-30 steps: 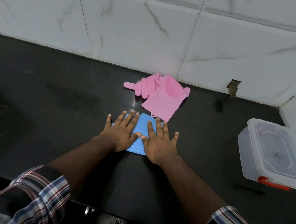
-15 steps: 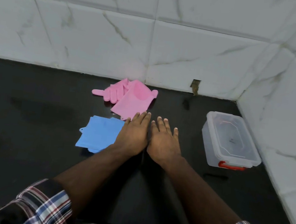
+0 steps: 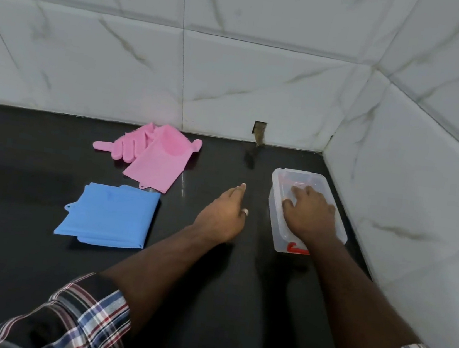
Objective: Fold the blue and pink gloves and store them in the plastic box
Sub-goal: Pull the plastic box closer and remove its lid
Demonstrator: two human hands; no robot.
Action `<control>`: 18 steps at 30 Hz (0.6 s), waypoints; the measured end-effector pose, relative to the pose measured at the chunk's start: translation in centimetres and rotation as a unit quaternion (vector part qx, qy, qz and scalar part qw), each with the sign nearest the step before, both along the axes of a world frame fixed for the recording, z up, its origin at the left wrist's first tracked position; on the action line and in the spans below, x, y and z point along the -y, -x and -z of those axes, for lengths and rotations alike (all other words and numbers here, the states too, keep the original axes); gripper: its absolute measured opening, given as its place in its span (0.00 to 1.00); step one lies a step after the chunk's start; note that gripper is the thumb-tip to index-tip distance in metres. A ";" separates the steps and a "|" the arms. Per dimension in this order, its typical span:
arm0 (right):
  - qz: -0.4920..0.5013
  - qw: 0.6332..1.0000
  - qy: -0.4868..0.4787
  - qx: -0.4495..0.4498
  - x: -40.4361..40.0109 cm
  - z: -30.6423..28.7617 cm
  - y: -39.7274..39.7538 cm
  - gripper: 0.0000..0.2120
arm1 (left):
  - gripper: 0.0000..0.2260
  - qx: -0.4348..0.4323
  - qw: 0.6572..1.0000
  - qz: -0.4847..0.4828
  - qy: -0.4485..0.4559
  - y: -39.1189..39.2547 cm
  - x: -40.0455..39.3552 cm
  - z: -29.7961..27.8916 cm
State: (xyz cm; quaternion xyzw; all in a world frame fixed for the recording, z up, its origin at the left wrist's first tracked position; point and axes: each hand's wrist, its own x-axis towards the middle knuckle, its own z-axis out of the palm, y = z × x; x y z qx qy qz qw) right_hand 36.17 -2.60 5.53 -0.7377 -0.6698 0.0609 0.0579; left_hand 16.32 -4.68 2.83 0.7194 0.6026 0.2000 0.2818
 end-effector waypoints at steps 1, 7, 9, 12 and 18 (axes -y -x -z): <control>-0.013 1.000 0.000 0.006 0.1 0.2 0.4 0.24 | 0.29 0.003 1.000 -0.003 0.002 -0.1 -0.1 0.0; -0.072 0.997 -0.001 0.023 2.0 0.1 6.0 0.24 | 0.23 0.140 0.979 -0.144 -0.031 1.7 -0.5 -0.2; -0.105 0.994 0.014 0.007 3.1 0.0 8.7 0.25 | 0.20 0.193 0.952 -0.233 -0.043 3.5 -0.4 -0.7; -0.146 0.986 0.013 -0.079 4.3 -0.9 11.2 0.27 | 0.19 0.219 0.927 -0.302 -0.027 6.6 0.3 -1.2; -0.020 0.968 -0.047 -0.245 2.1 -1.2 8.5 0.21 | 0.21 0.234 0.913 -0.333 0.021 9.5 1.6 -1.4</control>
